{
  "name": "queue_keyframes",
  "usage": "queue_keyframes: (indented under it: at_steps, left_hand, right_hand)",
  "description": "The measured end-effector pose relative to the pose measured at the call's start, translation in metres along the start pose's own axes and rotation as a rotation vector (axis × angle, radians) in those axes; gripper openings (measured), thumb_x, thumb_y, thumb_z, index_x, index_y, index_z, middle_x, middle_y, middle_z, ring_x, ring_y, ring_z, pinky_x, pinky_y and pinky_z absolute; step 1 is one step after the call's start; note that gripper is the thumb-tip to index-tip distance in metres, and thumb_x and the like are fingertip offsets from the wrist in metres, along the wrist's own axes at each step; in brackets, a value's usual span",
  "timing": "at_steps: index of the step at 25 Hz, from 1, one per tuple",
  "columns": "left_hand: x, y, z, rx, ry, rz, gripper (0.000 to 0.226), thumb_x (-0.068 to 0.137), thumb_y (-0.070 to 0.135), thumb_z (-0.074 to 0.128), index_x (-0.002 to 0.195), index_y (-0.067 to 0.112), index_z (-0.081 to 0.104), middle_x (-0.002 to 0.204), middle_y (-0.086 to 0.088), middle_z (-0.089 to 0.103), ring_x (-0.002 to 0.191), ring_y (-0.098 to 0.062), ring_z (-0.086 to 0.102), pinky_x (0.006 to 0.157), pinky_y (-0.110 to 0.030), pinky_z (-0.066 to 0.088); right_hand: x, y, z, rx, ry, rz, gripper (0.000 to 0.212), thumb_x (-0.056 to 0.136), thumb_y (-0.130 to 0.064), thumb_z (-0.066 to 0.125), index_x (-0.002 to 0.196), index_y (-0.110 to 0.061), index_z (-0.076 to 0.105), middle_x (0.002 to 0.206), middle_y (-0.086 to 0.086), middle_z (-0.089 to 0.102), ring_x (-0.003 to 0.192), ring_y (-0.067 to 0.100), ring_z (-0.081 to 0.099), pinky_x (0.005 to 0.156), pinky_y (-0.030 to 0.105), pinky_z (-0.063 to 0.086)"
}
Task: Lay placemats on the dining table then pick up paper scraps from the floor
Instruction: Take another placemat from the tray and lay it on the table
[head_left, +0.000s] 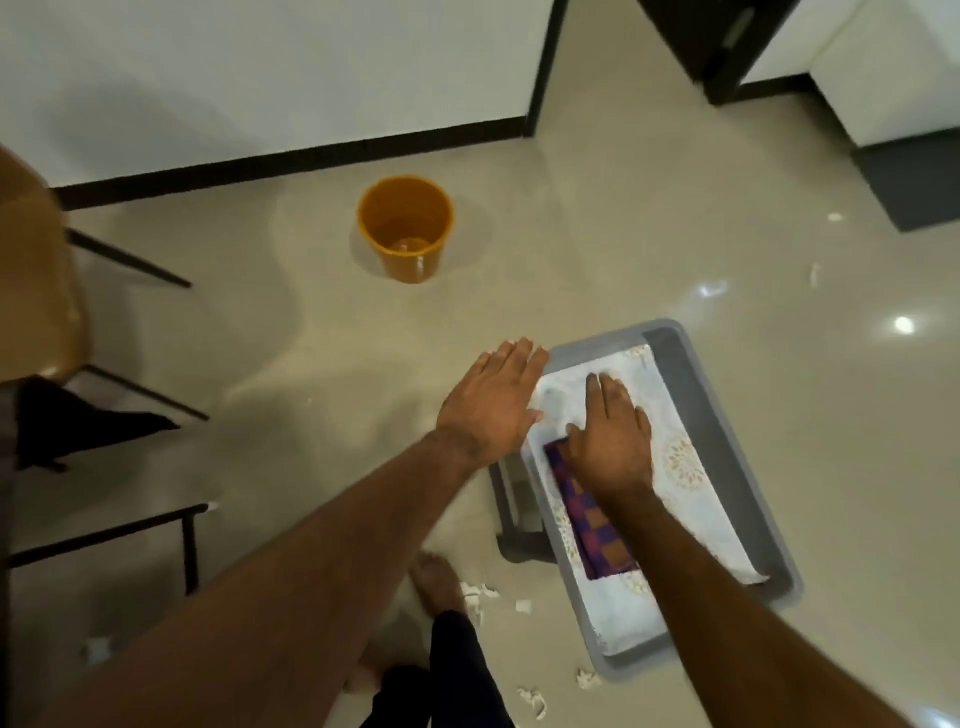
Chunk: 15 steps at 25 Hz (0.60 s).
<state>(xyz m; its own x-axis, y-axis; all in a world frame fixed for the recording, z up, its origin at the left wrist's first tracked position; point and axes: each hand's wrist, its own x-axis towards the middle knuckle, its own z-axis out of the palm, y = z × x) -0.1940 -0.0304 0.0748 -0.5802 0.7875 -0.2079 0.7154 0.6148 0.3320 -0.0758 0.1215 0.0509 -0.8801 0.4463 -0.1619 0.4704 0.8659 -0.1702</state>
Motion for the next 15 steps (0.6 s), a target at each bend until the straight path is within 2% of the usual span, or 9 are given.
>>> queue_keyframes:
  at_steps: [2,5,7,8,11,15]
  left_hand:
    - [0.019,0.02,0.04,0.036,-0.065,0.15,0.077,0.103,0.038,0.053,0.164,0.017,0.011,0.172,-0.01,0.009,0.157,-0.03,0.012,0.127,-0.042,0.007]
    - [0.04,0.043,0.085,0.137,-0.245,0.339,0.061,0.107,0.027,0.046,0.163,0.019,0.021,0.171,-0.009,0.012,0.156,-0.03,0.015,0.126,-0.04,0.01]
    - [0.049,0.053,0.105,0.227,-0.352,0.44,0.053,0.105,0.019,0.048,0.157,0.02,0.037,0.168,-0.011,0.023,0.152,-0.033,0.026,0.124,-0.042,0.022]
    - [0.052,0.058,0.116,0.267,-0.388,0.471,0.049,0.103,0.018,0.049,0.152,0.02,0.045,0.165,-0.012,0.031,0.148,-0.033,0.033,0.121,-0.043,0.03]
    - [0.058,0.065,0.133,0.345,-0.44,0.507,0.036,0.101,0.022,0.054,0.136,0.022,0.06,0.142,-0.009,0.056,0.128,-0.031,0.054,0.104,-0.044,0.048]
    - [0.065,0.068,0.145,0.375,-0.438,0.5,0.021,0.098,0.023,0.057,0.116,0.021,0.067,0.115,-0.004,0.066,0.103,-0.026,0.065,0.086,-0.043,0.056]
  right_hand:
    - [-0.022,0.027,0.021,0.067,-0.038,0.074,0.067,0.094,-0.047,0.046,0.15,-0.014,0.028,0.153,0.012,0.037,0.139,0.033,0.039,0.114,0.05,0.032]
    - [-0.053,0.055,0.052,0.143,-0.038,0.15,0.055,0.092,-0.04,0.054,0.139,-0.016,0.037,0.136,0.008,0.051,0.118,0.028,0.053,0.095,0.044,0.05]
    - [-0.072,0.065,0.076,0.144,-0.099,0.206,0.062,0.086,-0.04,0.063,0.137,-0.016,0.037,0.126,0.008,0.055,0.106,0.029,0.057,0.08,0.041,0.053]
    - [-0.081,0.069,0.089,0.147,-0.158,0.24,0.069,0.085,-0.043,0.065,0.14,-0.016,0.034,0.125,0.007,0.053,0.104,0.028,0.056,0.078,0.041,0.054]
    - [-0.098,0.071,0.113,0.174,-0.261,0.301,0.076,0.085,-0.05,0.064,0.146,-0.02,0.029,0.126,0.003,0.05,0.107,0.022,0.053,0.083,0.039,0.055]
    - [-0.104,0.066,0.127,0.189,-0.23,0.353,0.071,0.087,-0.042,0.063,0.146,-0.023,0.03,0.123,0.0,0.053,0.105,0.02,0.053,0.086,0.035,0.055]
